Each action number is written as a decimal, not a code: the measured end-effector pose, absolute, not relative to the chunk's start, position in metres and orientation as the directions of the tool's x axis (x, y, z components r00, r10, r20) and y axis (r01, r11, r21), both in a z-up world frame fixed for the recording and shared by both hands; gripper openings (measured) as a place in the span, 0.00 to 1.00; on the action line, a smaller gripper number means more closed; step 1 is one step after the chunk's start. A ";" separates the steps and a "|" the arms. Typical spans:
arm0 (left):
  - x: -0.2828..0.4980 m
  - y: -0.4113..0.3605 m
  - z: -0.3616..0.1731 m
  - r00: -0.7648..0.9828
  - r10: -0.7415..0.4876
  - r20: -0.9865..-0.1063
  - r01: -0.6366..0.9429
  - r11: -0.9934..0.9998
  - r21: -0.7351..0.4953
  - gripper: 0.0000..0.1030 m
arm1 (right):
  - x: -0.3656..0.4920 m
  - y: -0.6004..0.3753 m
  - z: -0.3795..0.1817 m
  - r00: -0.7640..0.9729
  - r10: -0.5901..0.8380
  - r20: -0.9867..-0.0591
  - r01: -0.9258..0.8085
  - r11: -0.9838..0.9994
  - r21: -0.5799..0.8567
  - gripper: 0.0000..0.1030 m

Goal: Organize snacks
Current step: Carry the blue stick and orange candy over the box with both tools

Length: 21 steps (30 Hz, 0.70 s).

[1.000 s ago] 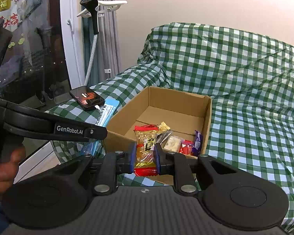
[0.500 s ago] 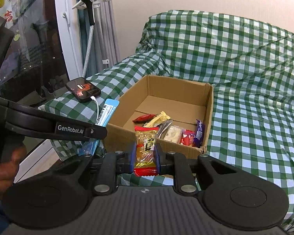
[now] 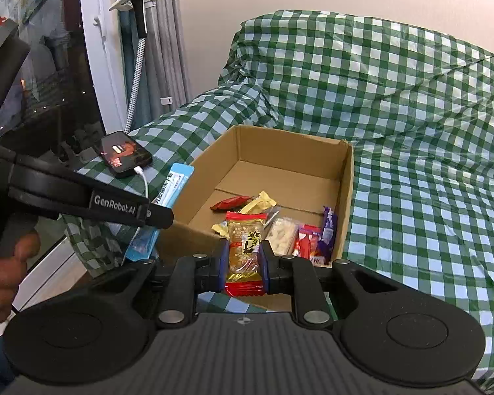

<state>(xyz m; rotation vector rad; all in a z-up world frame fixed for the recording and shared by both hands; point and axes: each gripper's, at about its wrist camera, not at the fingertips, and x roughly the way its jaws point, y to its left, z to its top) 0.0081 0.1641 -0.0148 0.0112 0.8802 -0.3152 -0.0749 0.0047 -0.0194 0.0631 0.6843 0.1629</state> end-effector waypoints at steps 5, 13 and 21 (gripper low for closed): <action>0.027 0.162 -0.013 0.598 -0.265 -0.757 0.274 0.955 -0.118 0.14 | -0.059 0.001 -0.019 0.762 0.163 -0.627 -0.117 0.987 0.114 0.20; 0.061 0.151 -0.023 0.574 -0.255 -0.778 0.277 0.955 -0.108 0.14 | -0.028 -0.003 -0.030 0.758 0.148 -0.635 -0.103 0.989 0.107 0.20; 0.112 0.138 -0.044 0.526 -0.241 -0.815 0.265 0.958 -0.113 0.14 | 0.021 -0.017 -0.054 0.739 0.127 -0.661 -0.052 0.990 0.132 0.20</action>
